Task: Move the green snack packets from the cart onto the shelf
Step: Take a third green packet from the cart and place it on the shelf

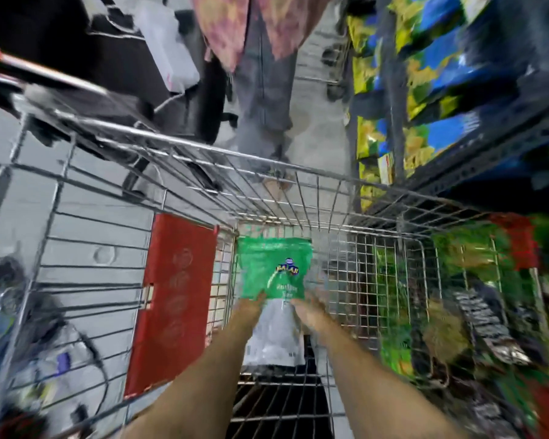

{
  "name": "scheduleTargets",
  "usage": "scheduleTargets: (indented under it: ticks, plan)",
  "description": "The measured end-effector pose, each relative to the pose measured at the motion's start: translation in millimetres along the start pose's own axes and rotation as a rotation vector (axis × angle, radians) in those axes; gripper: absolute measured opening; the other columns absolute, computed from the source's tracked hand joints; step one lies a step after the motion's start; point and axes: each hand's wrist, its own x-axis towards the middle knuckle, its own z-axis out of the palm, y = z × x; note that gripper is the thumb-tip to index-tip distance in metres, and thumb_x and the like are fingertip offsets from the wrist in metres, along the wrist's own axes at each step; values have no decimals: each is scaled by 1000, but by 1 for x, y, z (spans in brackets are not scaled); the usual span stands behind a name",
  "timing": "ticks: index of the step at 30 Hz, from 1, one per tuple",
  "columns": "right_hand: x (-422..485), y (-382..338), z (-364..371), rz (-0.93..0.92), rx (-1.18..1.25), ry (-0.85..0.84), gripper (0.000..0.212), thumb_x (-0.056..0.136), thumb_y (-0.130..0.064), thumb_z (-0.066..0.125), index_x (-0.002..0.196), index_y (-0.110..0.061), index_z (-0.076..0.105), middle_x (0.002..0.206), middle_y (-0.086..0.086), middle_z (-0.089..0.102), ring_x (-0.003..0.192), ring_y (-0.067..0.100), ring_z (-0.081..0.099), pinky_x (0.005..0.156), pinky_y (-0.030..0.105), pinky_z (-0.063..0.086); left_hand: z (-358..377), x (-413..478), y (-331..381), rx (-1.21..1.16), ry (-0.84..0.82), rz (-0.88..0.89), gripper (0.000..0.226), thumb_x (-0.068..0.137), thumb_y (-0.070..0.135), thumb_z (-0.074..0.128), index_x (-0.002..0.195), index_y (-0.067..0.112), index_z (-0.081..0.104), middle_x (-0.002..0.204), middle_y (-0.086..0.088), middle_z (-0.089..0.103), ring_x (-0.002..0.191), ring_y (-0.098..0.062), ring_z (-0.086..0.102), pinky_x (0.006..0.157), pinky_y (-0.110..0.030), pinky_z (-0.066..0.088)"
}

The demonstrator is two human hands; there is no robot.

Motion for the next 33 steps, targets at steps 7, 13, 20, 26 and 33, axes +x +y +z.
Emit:
scheduleTargets:
  ticks: [7, 13, 20, 26, 33]
  plan:
    - [-40, 16, -12, -122, 275, 21, 49, 83, -44, 60, 121, -16, 46, 95, 0, 58, 69, 10, 54, 54, 22, 43, -7, -48, 11, -22, -69, 50, 63, 86, 39, 63, 129, -4, 48, 134, -18, 54, 117, -33, 55, 101, -37, 44]
    - [-114, -3, -52, -395, 394, 180, 58, 84, -39, 61, 131, -21, 32, 127, 6, 52, 113, 25, 53, 97, 38, 42, -16, -115, 39, -102, -187, 405, 80, 75, 39, 75, 132, -7, 41, 134, -27, 51, 109, -19, 59, 101, -37, 49]
    - [-256, -15, -123, -710, 602, 557, 37, 88, -20, 60, 119, -18, 39, 109, 14, 64, 90, 21, 58, 83, 36, 45, -7, -259, 90, -44, -330, 883, 17, 81, 5, 70, 93, -6, 66, 76, -11, 59, 31, 7, 47, 33, -7, 33]
    - [-377, 39, -166, -915, 741, 857, 41, 84, -24, 65, 117, -20, 41, 105, 5, 61, 97, 20, 57, 90, 26, 45, 19, -376, 82, 44, -493, 1293, 19, 74, -3, 72, 78, 14, 68, 54, 23, 69, 52, 12, 59, 50, -8, 45]
    - [-482, 196, -167, -1013, 986, 1138, 30, 83, 3, 62, 104, -12, 46, 86, -6, 58, 65, -16, 55, 64, 3, 42, 98, -458, -6, 205, -780, 1489, 29, 55, 4, 88, 79, 10, 72, 71, 8, 77, 65, 0, 66, 60, -11, 52]
